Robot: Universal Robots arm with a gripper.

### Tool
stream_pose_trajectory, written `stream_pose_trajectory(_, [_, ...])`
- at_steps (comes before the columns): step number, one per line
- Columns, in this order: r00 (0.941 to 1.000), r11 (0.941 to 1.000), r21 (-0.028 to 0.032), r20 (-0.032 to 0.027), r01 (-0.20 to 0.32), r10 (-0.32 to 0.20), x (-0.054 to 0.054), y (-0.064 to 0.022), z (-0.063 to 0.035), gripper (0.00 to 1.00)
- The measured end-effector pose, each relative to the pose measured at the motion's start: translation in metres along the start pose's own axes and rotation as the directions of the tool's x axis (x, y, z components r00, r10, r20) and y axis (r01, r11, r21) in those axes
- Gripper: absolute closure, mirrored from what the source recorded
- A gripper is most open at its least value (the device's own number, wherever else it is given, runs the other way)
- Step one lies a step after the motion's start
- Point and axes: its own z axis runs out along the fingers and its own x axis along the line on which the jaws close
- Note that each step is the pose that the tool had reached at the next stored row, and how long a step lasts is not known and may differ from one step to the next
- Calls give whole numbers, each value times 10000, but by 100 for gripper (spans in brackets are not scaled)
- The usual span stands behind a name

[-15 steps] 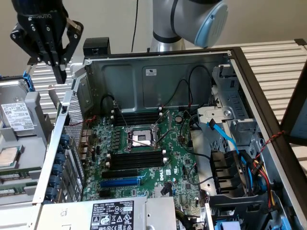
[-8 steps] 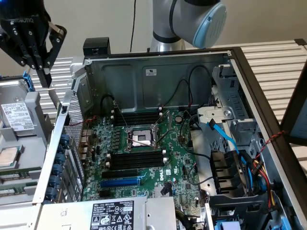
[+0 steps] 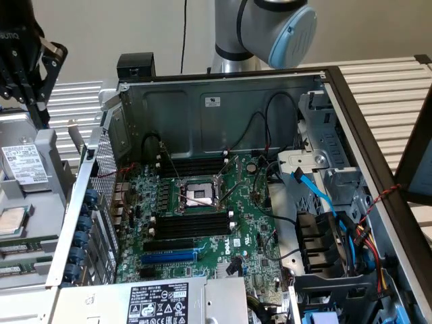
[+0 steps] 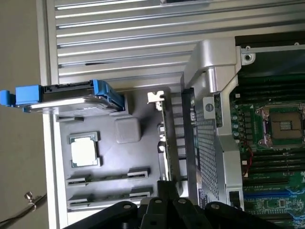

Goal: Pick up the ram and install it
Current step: 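Reach for the ram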

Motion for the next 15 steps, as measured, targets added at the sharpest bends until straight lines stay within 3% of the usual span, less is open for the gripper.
stream_pose_trajectory(6, [10000,10000,68,-38,-2,2,274,-16,34,88])
stream_pose_trajectory(8, [9999,9998,190,-89,75,-74,502,-37,40,88])
stream_pose_trajectory(11, [9983,9980,256,-122,577,-574,508,-39,41,88])
stream_pose_trajectory(15, [9915,9912,267,-176,1296,-1292,509,-38,40,88])
